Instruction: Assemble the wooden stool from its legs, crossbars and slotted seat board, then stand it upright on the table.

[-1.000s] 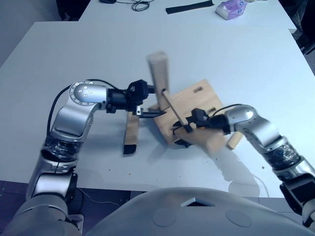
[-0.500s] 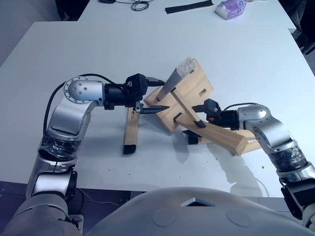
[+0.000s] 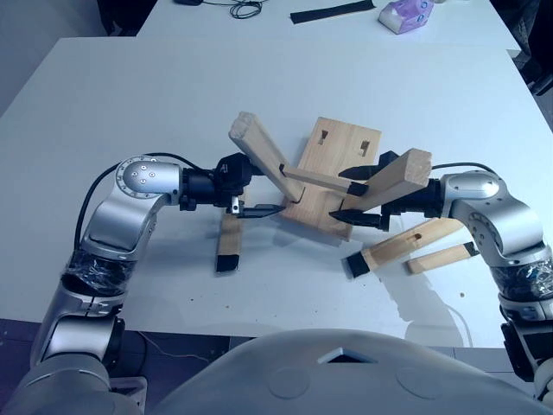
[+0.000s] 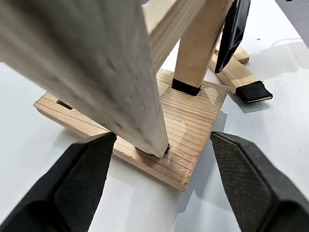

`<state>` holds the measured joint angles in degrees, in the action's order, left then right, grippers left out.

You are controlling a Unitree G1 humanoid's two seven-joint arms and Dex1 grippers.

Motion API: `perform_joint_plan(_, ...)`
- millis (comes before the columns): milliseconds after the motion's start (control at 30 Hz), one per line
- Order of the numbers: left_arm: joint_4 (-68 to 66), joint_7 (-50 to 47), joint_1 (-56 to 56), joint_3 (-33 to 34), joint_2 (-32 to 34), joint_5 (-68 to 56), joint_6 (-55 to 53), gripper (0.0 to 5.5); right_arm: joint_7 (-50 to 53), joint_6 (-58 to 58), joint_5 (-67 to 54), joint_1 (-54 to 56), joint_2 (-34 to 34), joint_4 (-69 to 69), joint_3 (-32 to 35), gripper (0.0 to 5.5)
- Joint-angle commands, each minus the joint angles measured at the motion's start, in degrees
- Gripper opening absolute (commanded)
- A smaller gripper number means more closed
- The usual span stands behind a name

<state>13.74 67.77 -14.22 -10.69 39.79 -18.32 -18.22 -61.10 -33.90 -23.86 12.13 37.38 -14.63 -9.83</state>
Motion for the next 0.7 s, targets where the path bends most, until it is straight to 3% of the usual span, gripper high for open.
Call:
perform_joint_plan(33,3.00,2.29,0.83,-1.77,-0.51,-1.98,0.95,3.60,1.06,2.78,1.38,0.86,0.64,-1.08,0.79,4.84)
perform_joint_plan(300,3.20,3.24,-0.07,-1.35,0.29,-2.48,0.63,3.60,3.17,5.00,3.03,-1.34,-0.61,3.57,1.96,4.84)
perform_joint_plan(433,3.02,3.94,-0.41,-1.33,0.63,-2.48,0.59,3.60,1.55,3.60,0.38,-2.67,-0.72,2.41,2.62,5.36)
perform_joint_plan(700,0.99,3.62,-1.37,-0.69,0.40,-2.34,0.28,3.60,0.70,0.17,-2.47,-1.24,-0.01,2.95,4.37,5.39)
